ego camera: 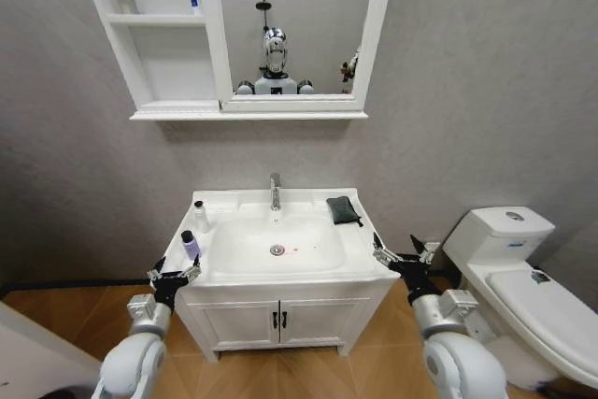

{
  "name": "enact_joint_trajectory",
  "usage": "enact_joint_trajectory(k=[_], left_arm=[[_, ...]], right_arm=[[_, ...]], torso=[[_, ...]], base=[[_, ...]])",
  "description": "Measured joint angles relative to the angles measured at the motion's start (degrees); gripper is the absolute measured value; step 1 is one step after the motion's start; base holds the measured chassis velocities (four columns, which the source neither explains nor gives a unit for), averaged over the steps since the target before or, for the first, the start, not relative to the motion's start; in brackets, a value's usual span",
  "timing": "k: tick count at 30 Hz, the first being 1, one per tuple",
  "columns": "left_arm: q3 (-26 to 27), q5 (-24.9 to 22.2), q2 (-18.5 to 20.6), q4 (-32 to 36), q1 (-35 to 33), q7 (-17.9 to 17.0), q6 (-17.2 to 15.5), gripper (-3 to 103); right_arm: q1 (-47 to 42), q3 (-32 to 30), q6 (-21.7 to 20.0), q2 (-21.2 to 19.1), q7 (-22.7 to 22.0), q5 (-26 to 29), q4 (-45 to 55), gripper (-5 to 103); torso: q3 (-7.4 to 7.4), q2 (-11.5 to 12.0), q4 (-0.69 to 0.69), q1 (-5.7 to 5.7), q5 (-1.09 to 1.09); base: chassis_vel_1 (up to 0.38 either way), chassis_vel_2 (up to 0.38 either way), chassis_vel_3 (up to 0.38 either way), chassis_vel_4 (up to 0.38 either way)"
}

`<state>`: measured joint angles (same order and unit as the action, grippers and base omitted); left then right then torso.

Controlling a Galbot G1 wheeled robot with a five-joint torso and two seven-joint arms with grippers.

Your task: Move facial cleanser and shampoo from washbasin to cabinet, then wipe washbasin with towel.

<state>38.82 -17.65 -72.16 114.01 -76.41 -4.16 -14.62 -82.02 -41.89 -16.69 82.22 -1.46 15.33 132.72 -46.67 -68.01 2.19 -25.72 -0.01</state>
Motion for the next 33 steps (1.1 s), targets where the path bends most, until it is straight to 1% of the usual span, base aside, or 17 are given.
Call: enact_joint_trajectory(k=[2,5,8,14,21,23,25,26,29,30,32,33], left_arm=[[-0.47,-0.19,0.26,-0.27,0.37,-0.07,-0.16,100],[-2.73,-0.66,0.89,-1.70,2.94,-0.96,-0.56,100],[-3.29,-0.74,1.09,-2.21,3.82,-1.21,-0.67,100],[-5.26,-1.10,2.31,-5.19,7.94,-1.89,-0.86,100],[-6.82,-1.51,1.95,-7.26,10.62,-2.69,-1.19,100],[-7.11,-1.51,1.77,-7.61,10.97,-2.82,-1.21,101],[-7.65,-1.51,1.23,-8.58,11.82,-3.52,-1.27,92],[-7.65,-1.51,1.23,-8.58,11.82,-3.52,-1.27,92],[-7.99,-1.47,0.81,-9.40,12.52,-4.19,-1.42,76],[-7.99,-1.47,0.81,-9.40,12.52,-4.19,-1.42,76],[-8.05,-1.48,0.77,-9.46,12.73,-4.39,-1.50,65],[-8.05,-1.48,0.77,-9.46,12.73,-4.39,-1.50,65]], right_arm=[[0.00,-0.19,0.13,0.01,-0.01,0.14,-0.01,100],[0.07,-0.84,0.97,-0.02,-0.04,0.40,-0.45,100],[0.04,-1.00,1.22,-0.02,-0.07,0.47,-0.61,100],[0.04,-1.42,1.94,-0.01,-0.15,0.53,-1.13,100],[0.52,-2.52,1.98,-0.42,-0.28,1.08,-1.53,100],[0.59,-2.81,1.98,-0.52,-0.30,1.26,-1.62,100],[0.64,-3.49,1.98,-0.82,-0.31,1.80,-1.90,100],[0.64,-3.49,1.98,-0.82,-0.31,1.80,-1.90,100],[0.70,-4.02,1.97,-1.06,-0.32,2.35,-2.06,100],[0.70,-4.02,1.97,-1.06,-0.32,2.35,-2.06,100],[0.77,-4.11,1.96,-1.12,-0.31,2.44,-2.23,100],[0.77,-4.11,1.96,-1.12,-0.31,2.44,-2.23,100]], torso=[[0.00,0.00,0.00,0.00,0.00],[0.00,0.00,-0.01,0.00,0.00],[0.00,0.00,-0.01,0.00,0.00],[0.00,0.00,0.00,0.00,0.01],[0.00,0.01,0.00,0.00,0.01],[0.00,0.00,0.00,0.00,0.01],[0.00,0.00,0.00,0.00,0.01],[0.00,0.00,0.00,0.00,0.01],[0.00,0.00,0.00,0.00,0.01],[0.00,0.00,0.00,0.00,0.01],[0.00,0.01,0.00,0.00,0.01],[0.00,0.01,0.00,0.00,0.01]], base=[[0.000,0.000,0.000,0.000],[0.000,0.000,0.000,0.000],[0.000,0.000,0.000,0.000],[0.000,0.000,0.000,0.000],[0.000,0.000,0.000,0.000],[0.000,0.000,0.000,0.000],[0.000,0.000,0.000,0.000],[0.000,0.000,0.000,0.000],[0.000,0.000,0.000,0.000],[0.000,0.000,0.000,0.000],[0.000,0.000,0.000,0.000],[0.000,0.000,0.000,0.000]])
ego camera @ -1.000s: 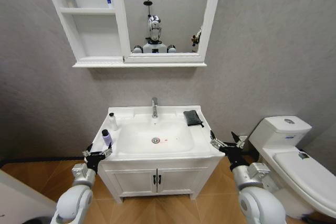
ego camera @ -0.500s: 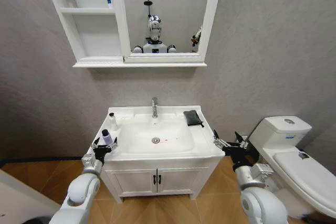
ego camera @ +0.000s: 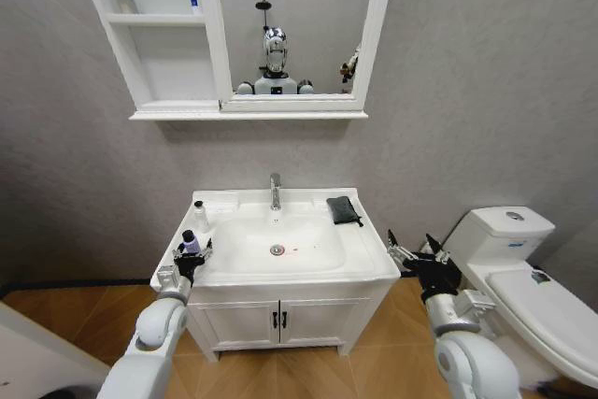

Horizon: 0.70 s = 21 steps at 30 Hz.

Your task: Move facial cleanser and shampoo from washbasin to cabinet, then wipe washbasin with towel.

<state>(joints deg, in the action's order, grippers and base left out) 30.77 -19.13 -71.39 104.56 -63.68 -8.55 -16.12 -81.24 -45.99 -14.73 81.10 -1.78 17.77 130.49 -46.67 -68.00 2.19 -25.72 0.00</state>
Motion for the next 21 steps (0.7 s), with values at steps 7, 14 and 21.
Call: enact_joint_trajectory(k=[7,14,21], left_arm=[[0.37,-0.01,0.25,0.33,-0.09,-0.05,-0.05,43],[1.20,-0.36,0.51,2.34,-0.45,-0.45,-0.04,43],[2.24,-7.89,5.89,11.30,0.01,-6.25,-6.75,43]], right_arm=[[-0.06,0.30,-0.04,0.10,-0.12,-0.17,-0.18,100],[-0.16,1.21,-0.28,0.38,-0.63,-1.05,-0.16,100],[-0.17,2.46,-0.99,0.28,-0.77,-2.74,-0.05,100]], torso=[[0.00,0.00,0.00,0.00,0.00],[0.00,0.00,0.00,0.00,-0.02],[0.00,0.00,0.01,0.00,0.00]], base=[[0.000,0.000,0.000,0.000],[0.000,0.000,0.000,0.000],[0.000,0.000,0.000,0.000]])
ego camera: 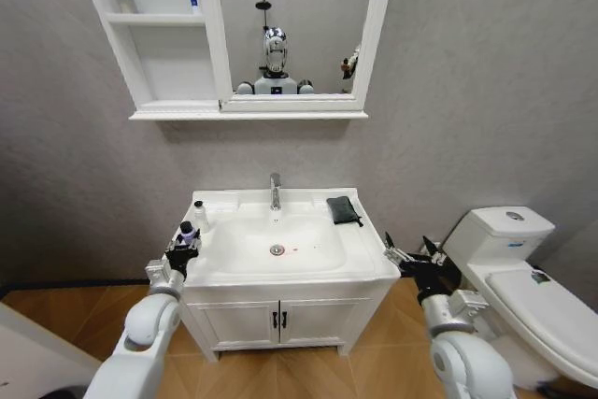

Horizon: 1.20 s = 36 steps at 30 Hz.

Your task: Move facial cleanser and shampoo from washbasin to cabinet, then wipe washbasin with towel.

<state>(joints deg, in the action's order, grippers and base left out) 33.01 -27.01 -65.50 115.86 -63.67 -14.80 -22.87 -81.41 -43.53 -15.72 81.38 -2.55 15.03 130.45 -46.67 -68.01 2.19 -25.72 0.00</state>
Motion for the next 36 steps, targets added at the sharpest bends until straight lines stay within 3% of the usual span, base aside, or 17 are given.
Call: enact_joint_trajectory(k=[2,4,5,8,12,14,15,17,21,22,24,25,28,36], left_arm=[[0.51,-1.92,1.64,0.95,0.99,-0.92,-1.72,43],[1.29,-7.16,5.17,2.13,3.84,-3.15,-5.60,43],[1.29,-7.16,5.17,2.13,3.84,-3.15,-5.60,43],[1.55,-16.35,11.82,2.36,10.39,-5.89,-10.13,43],[0.88,-21.14,16.19,1.01,16.27,-6.86,-12.20,43],[-1.29,-24.75,20.19,-2.13,23.89,-7.28,-13.37,43],[-1.29,-24.75,20.19,-2.13,23.89,-7.28,-13.37,43],[-4.42,-27.02,22.53,-6.12,31.58,-7.34,-14.11,43],[-7.42,-29.01,23.22,-9.50,38.28,-7.69,-14.92,43],[-9.87,-30.25,23.35,-12.25,43.47,-7.89,-15.50,43],[-13.47,-31.32,23.35,-15.62,49.68,-8.07,-16.00,43],[-13.47,-31.32,23.35,-15.62,49.68,-8.07,-16.00,43],[-19.29,-33.71,22.36,-21.89,60.07,-8.59,-17.60,43],[-26.29,-33.69,18.76,-30.40,71.69,-6.55,-17.95,43]], right_arm=[[-0.07,0.26,-0.13,-0.13,-0.01,-0.34,0.11,100],[-0.32,0.71,-0.60,-0.48,-0.03,-0.68,0.60,100],[-0.32,0.71,-0.60,-0.48,-0.03,-0.68,0.60,100],[-0.41,1.14,-1.13,-0.79,-0.07,-1.18,1.21,100],[-0.39,1.44,-1.33,-0.74,-0.09,-1.48,1.46,100],[-0.45,1.72,-1.55,-0.58,-0.12,-1.78,1.77,100],[-0.45,1.72,-1.55,-0.58,-0.12,-1.78,1.77,100],[-0.59,1.78,-1.63,-0.45,-0.12,-2.07,1.89,100],[-0.75,1.65,-1.63,-0.23,-0.12,-2.25,1.89,100],[-0.93,1.59,-1.54,0.10,-0.12,-2.46,1.75,100],[-1.13,1.59,-0.98,0.87,-0.09,-3.28,1.20,100],[-1.13,1.59,-0.98,0.87,-0.09,-3.28,1.20,100],[-1.23,1.63,-0.75,1.55,-0.07,-3.73,1.20,100],[-1.13,0.96,-0.69,1.42,-0.12,-3.82,1.13,100]], torso=[[0.00,0.00,0.00,0.00,0.00],[0.00,0.00,0.00,0.00,-0.01],[0.00,0.00,0.00,0.00,-0.01],[0.00,0.00,0.00,0.00,-0.02],[0.00,0.00,-0.01,0.00,0.00],[0.00,0.00,-0.01,0.00,-0.01],[0.00,0.00,-0.01,0.00,-0.01],[-0.01,0.00,0.00,0.00,-0.01],[-0.01,0.00,0.00,0.00,-0.01],[-0.01,0.00,-0.01,0.00,-0.02],[-0.01,0.00,-0.01,-0.01,0.00],[-0.01,0.00,-0.01,-0.01,0.00],[-0.01,0.00,0.00,-0.01,-0.01],[-0.01,0.00,-0.01,-0.01,-0.01]], base=[[0.000,0.000,0.000,0.000],[0.000,0.000,0.000,0.000],[0.000,0.000,0.000,0.000],[0.000,0.000,0.000,0.000],[0.000,0.000,0.000,0.000],[0.000,0.000,0.000,0.000],[0.000,0.000,0.000,0.000],[0.000,0.000,0.000,0.000],[0.000,0.000,0.000,0.000],[0.000,0.000,0.000,0.000],[0.000,0.000,0.000,0.000],[0.000,0.000,0.000,0.000],[0.000,0.000,0.000,0.000],[0.000,0.000,0.000,0.000]])
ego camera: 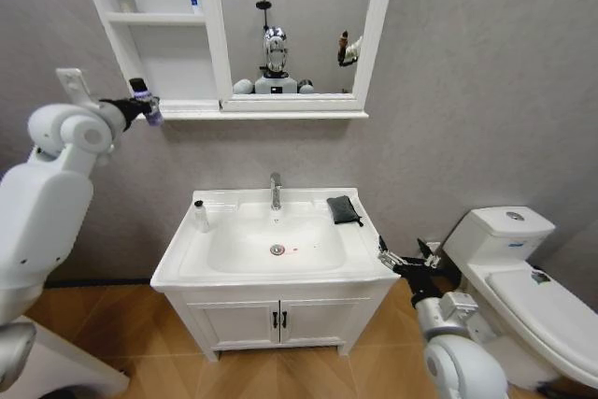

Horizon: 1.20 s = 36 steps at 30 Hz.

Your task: Move facial cleanser and shampoo from washbasin to cabinet, then wipe washbasin with towel.

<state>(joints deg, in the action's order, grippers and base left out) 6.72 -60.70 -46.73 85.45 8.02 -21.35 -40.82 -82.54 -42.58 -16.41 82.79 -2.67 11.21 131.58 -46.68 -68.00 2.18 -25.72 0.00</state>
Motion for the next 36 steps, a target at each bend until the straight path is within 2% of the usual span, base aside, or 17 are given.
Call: enact_joint_trajectory(k=[2,8,9,12,16,20,23,31,32,34,35,36], left_arm=[[-1.13,0.58,-1.23,-2.07,2.34,0.85,-0.27,43],[-6.17,4.34,-6.82,-14.94,12.05,4.51,-0.63,43],[-6.17,4.34,-6.82,-14.94,12.05,4.51,-0.63,43],[-7.49,7.96,-8.95,-20.08,15.31,7.20,-0.21,43],[-7.57,11.38,-10.54,-23.00,16.71,8.70,0.32,43],[-7.61,12.34,-11.06,-24.23,16.81,9.00,0.44,43],[-7.60,14.67,-11.74,-26.62,16.81,9.74,1.62,43],[-7.39,15.79,-12.59,-28.49,16.96,10.07,2.39,40],[-7.39,15.81,-12.74,-28.80,17.00,10.01,2.39,47],[-7.37,15.84,-12.91,-29.19,17.09,10.00,2.39,47],[-7.34,15.95,-13.27,-29.95,17.28,9.97,2.46,59],[-7.27,16.05,-13.52,-30.44,17.36,9.95,2.68,59]], right_arm=[[-0.17,-0.09,0.22,0.05,0.00,-0.21,-0.19,100],[-0.51,-0.71,1.11,0.49,0.00,-0.57,-0.37,100],[-0.51,-0.71,1.11,0.49,0.00,-0.57,-0.37,100],[-0.93,-0.98,1.73,0.51,0.00,-0.57,-0.48,100],[-1.11,-1.13,2.24,0.50,0.01,-0.55,-0.70,100],[-1.17,-1.21,2.33,0.41,0.01,-0.47,-0.70,100],[-1.21,-1.52,2.51,0.23,0.01,-0.27,-0.70,100],[-1.46,-1.78,2.74,0.19,0.00,-0.20,-0.53,100],[-1.46,-1.85,2.77,0.19,-0.05,-0.19,-0.43,100],[-1.47,-1.93,2.81,0.19,-0.09,-0.19,-0.38,100],[-1.57,-2.08,2.90,0.19,-0.12,-0.18,-0.33,100],[-1.64,-2.16,2.98,0.18,-0.13,-0.18,-0.33,100]], torso=[[0.00,0.00,0.00,0.00,0.01],[0.00,0.00,0.00,0.00,0.02],[0.00,0.00,0.00,0.00,0.02],[0.00,0.00,0.01,0.00,0.01],[0.01,0.00,0.01,0.00,0.02],[0.00,0.00,0.01,0.00,0.01],[0.01,0.00,0.02,0.00,0.00],[0.01,-0.01,0.01,0.00,0.00],[0.01,-0.01,0.00,0.01,0.01],[0.01,0.00,0.00,0.01,0.00],[0.01,0.00,0.01,0.01,0.00],[0.01,0.00,0.01,0.01,0.00]], base=[[0.000,0.000,0.000,0.000],[0.000,0.000,0.000,0.000],[0.000,0.000,0.000,0.000],[0.000,0.000,0.000,0.000],[0.000,0.000,0.000,0.000],[0.000,0.000,0.000,0.000],[0.000,0.000,0.000,0.000],[0.000,0.000,0.000,0.000],[0.000,0.000,0.000,0.000],[0.000,0.000,0.000,0.000],[0.000,0.000,0.000,0.000],[0.000,0.000,0.000,0.000]])
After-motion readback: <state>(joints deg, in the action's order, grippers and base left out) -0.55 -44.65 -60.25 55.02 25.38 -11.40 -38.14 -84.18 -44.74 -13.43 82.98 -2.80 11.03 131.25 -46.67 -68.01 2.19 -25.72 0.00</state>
